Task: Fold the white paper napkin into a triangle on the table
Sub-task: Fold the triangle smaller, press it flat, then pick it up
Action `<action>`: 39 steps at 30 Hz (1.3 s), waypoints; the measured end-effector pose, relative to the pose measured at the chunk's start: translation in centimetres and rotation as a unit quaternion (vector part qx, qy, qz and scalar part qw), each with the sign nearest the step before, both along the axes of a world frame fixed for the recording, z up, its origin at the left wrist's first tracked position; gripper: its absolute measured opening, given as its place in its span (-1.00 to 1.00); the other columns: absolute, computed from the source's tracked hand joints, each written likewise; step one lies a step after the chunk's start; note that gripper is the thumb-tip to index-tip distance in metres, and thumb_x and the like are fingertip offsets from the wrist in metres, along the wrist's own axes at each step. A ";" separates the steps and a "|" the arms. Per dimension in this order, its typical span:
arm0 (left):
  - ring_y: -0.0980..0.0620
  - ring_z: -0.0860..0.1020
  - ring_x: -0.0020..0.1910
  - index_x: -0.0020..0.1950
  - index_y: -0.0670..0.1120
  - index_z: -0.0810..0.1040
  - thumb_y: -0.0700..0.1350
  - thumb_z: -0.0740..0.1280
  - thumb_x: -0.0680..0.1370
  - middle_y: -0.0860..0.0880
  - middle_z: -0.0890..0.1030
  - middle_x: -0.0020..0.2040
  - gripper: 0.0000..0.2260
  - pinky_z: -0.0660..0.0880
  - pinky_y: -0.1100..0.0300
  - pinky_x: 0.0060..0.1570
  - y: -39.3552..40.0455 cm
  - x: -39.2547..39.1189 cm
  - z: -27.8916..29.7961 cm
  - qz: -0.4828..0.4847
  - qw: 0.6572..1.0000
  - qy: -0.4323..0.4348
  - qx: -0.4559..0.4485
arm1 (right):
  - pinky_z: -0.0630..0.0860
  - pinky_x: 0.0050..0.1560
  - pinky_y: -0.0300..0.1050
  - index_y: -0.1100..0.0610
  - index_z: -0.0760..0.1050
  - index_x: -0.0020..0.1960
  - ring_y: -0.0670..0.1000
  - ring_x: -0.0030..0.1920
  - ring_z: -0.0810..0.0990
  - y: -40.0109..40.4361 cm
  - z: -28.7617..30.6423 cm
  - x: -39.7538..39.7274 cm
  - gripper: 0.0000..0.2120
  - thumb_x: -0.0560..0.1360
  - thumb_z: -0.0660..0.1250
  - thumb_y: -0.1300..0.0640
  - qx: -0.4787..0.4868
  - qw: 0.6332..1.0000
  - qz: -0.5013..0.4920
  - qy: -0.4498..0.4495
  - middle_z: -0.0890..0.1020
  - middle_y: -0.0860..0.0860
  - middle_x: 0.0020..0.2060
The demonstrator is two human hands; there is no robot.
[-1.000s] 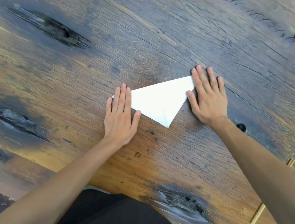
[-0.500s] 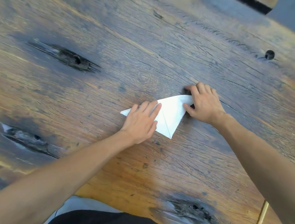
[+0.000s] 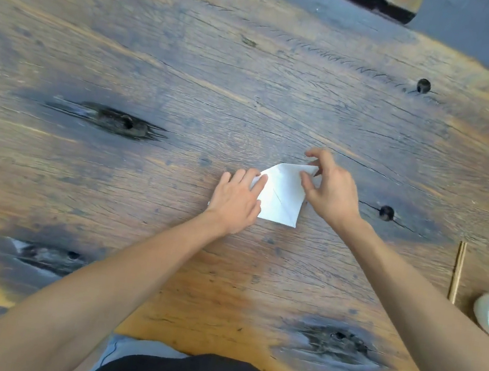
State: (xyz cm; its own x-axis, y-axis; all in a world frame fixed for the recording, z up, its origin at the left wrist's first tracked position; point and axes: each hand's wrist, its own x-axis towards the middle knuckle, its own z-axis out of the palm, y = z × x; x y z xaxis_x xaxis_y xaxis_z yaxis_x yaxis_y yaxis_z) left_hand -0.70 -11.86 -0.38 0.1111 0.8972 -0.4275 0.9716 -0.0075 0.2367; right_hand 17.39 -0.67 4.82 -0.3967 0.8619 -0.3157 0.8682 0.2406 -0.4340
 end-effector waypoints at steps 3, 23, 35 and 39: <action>-0.12 0.34 0.37 0.60 -0.08 0.17 0.04 0.16 0.63 -0.08 0.29 0.52 -0.44 0.36 -0.05 0.23 -0.3 -0.9 0.0 0.001 0.999 -0.047 -0.006 | 0.53 -0.03 -0.01 0.02 0.50 0.34 0.05 0.07 0.67 -3.2 0.4 -1.1 -0.68 0.59 0.37 0.10 0.011 0.999 -0.031 0.040 0.67 -0.11 -0.03; -0.08 0.41 0.42 0.52 -0.13 0.38 -0.03 0.23 0.61 -0.08 0.41 0.50 -0.52 0.42 -0.04 0.28 -10.5 -8.1 -1.1 0.016 0.997 -0.073 0.029 | 0.43 0.06 0.08 0.12 0.67 0.04 0.15 -0.01 0.65 -11.6 -4.5 -7.2 -0.85 0.48 0.49 0.18 0.091 0.991 0.093 0.012 0.68 0.01 -0.04; -0.05 0.38 0.44 0.51 -0.14 0.39 -0.04 0.19 0.61 -0.04 0.40 0.50 -0.53 0.40 0.00 0.30 -10.7 -8.5 -1.7 0.022 0.995 -0.096 0.035 | 0.50 0.07 0.10 0.09 0.68 0.07 0.14 0.00 0.65 -11.8 -6.4 -8.3 -0.83 0.51 0.51 0.08 0.089 0.991 0.103 0.004 0.67 0.00 -0.03; -0.04 0.38 0.44 0.51 -0.13 0.39 -0.07 0.22 0.60 -0.04 0.40 0.50 -0.53 0.39 0.00 0.31 -10.8 -8.5 -1.8 0.026 0.994 -0.101 0.042 | 0.47 0.08 0.09 0.08 0.69 0.09 0.12 0.02 0.64 -11.9 -6.8 -8.2 -0.82 0.52 0.49 0.05 0.088 0.990 0.108 -0.004 0.67 -0.01 0.00</action>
